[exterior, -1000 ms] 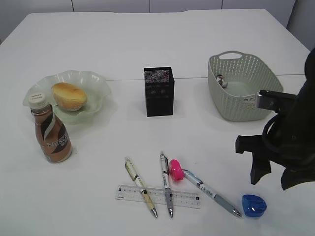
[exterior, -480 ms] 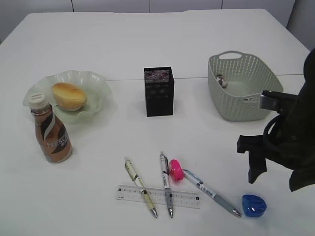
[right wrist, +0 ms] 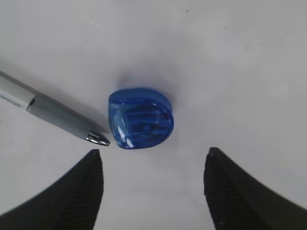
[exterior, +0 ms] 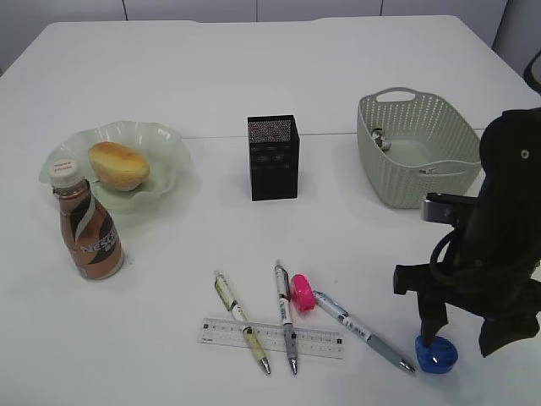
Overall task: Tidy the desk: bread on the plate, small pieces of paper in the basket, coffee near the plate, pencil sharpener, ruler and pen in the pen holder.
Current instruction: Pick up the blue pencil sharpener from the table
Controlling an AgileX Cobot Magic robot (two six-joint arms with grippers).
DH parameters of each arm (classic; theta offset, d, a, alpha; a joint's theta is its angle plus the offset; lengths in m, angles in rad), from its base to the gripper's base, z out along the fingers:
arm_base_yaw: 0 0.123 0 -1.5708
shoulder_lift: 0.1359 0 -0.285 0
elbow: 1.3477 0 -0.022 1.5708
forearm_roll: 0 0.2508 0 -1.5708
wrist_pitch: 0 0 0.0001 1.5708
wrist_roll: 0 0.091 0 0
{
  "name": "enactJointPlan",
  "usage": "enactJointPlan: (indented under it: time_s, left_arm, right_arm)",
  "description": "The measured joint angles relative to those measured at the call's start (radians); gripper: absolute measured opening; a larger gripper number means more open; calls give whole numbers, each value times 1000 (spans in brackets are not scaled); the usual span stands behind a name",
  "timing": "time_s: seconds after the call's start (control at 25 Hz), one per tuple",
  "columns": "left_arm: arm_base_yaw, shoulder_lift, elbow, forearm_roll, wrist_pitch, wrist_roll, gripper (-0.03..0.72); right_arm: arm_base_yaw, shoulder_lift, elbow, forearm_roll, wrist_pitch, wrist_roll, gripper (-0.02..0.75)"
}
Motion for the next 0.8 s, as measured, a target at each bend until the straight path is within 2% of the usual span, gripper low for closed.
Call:
enactJointPlan:
  time_s: [0.24,0.8]
  left_arm:
    - [0,0,0,-10,0,0,424]
    - [0,0,0,-27,1,0,424]
  right_arm:
    - [0,0,0,0,-69,-4,494]
    - [0,42,0,-2,-103,-9,494]
